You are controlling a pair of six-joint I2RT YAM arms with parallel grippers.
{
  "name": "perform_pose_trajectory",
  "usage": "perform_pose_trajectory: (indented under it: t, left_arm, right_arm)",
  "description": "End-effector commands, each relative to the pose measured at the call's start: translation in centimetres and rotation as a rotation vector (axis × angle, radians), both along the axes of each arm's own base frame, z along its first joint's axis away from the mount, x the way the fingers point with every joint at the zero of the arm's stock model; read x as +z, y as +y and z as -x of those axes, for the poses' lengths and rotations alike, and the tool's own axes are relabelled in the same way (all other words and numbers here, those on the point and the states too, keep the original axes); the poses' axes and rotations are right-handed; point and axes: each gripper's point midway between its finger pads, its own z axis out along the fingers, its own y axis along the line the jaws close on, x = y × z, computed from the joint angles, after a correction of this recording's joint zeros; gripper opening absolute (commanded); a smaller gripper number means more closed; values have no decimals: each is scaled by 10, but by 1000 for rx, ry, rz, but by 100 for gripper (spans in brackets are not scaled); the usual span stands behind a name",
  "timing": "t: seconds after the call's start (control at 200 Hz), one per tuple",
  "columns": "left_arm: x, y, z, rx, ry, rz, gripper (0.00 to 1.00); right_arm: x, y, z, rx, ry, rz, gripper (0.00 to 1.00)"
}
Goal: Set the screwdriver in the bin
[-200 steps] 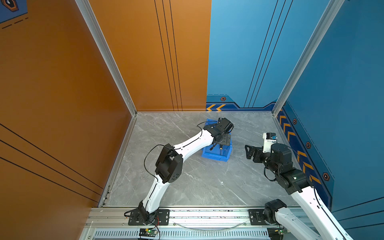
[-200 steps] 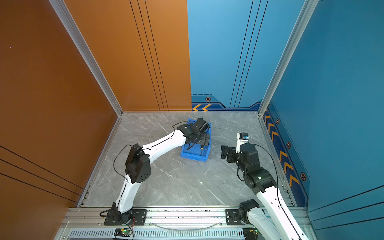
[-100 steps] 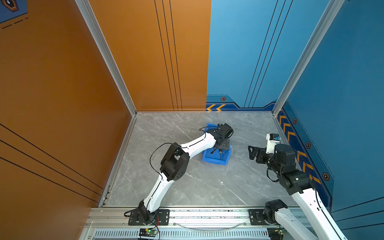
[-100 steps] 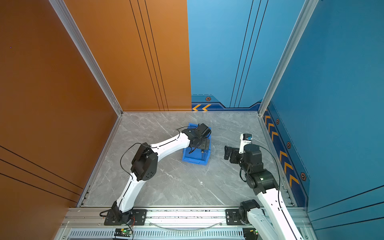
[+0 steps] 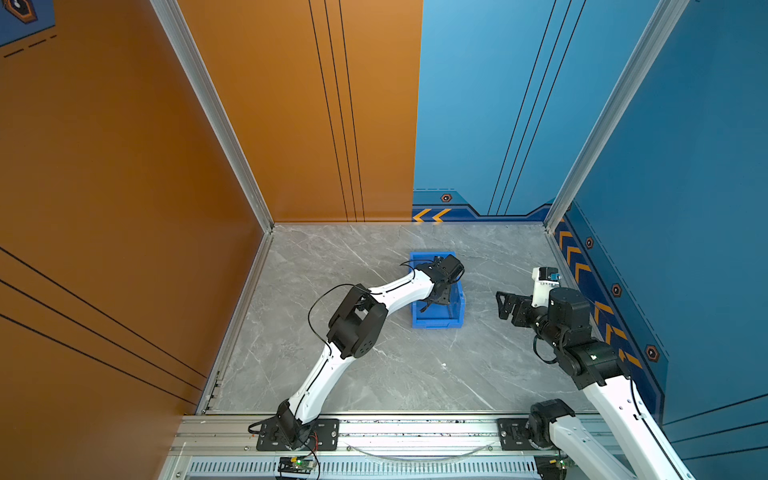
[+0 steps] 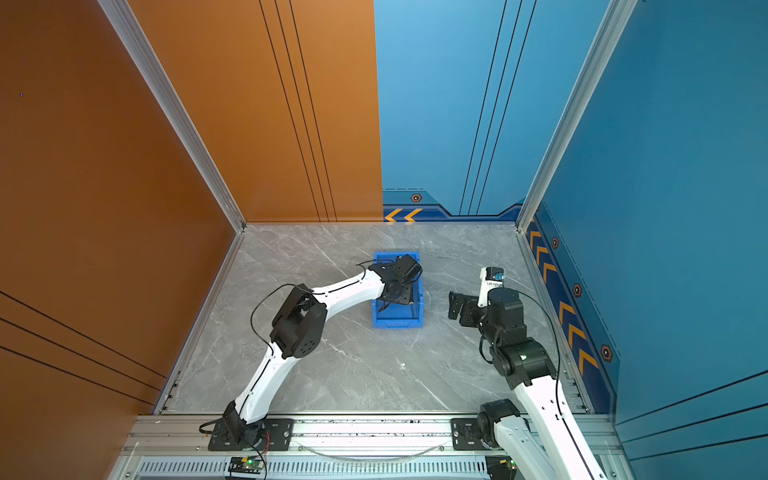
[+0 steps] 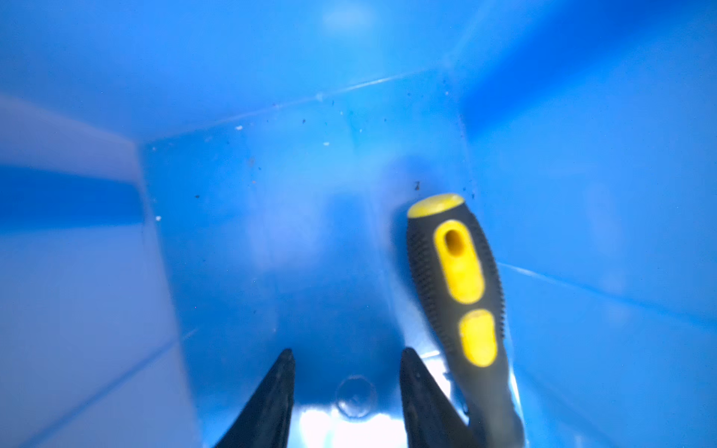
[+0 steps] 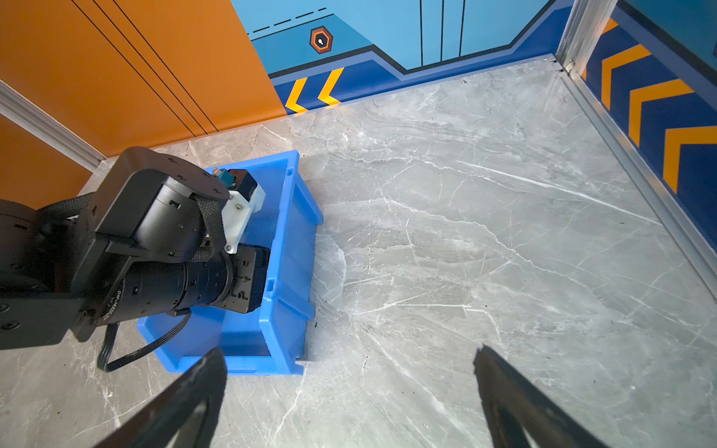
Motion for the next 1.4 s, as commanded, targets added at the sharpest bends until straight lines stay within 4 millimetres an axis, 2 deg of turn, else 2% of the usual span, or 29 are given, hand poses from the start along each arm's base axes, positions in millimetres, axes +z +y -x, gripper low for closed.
perform_pose_trajectory:
  t: [0.0, 0.155, 0.32, 0.516, 0.626, 0.716, 0.826, 0.906, 0.951, 0.976, 1.031, 1.061, 1.166, 1.276, 1.397]
  left_arm:
    - [15, 7, 2, -9, 13, 6, 43]
    - [39, 4, -1, -21, -24, 32, 44]
    - [56, 6, 2, -23, -43, 50, 52]
    - [71, 5, 5, -45, -64, 54, 45]
    - [85, 7, 8, -50, -81, 62, 44]
    - [113, 11, 14, -62, -127, 70, 46]
    - [148, 20, 27, -75, -176, 96, 56]
    - [163, 35, 39, -66, -195, 100, 63]
    - [170, 45, 48, -59, -205, 98, 70]
    - [174, 50, 53, -57, -211, 96, 75]
    - [182, 63, 65, -61, -226, 89, 94]
    - [185, 70, 71, -66, -237, 79, 100]
    - [198, 108, 88, -56, -295, 31, 98]
    - [200, 151, 100, -9, -321, 12, 98]
    - [201, 193, 106, 47, -379, 26, 98]
  right_arm:
    - [-10, -4, 3, -17, 36, 4, 100]
    - [-11, -5, 5, -26, 33, -6, 100]
    - [-11, -5, 6, -29, 31, -8, 100]
    - [-12, -4, 6, -29, 29, -16, 100]
    - [-8, -5, 8, -32, 20, -16, 100]
    - [-6, -6, 9, -33, 15, -15, 100]
    - [-9, -6, 11, -27, 23, -11, 100]
    - [-14, -5, 12, -25, 32, -12, 100]
    - [-16, -5, 12, -22, 37, -12, 100]
    - [-16, -4, 13, -18, 37, -12, 100]
    - [-19, -4, 14, -15, 38, -8, 100]
    - [-19, -5, 14, -18, 37, -4, 100]
    - [-26, -13, 17, -49, 35, 20, 100]
    - [-27, -22, 19, -89, 22, 33, 100]
    - [-27, -28, 17, -120, 8, 28, 100]
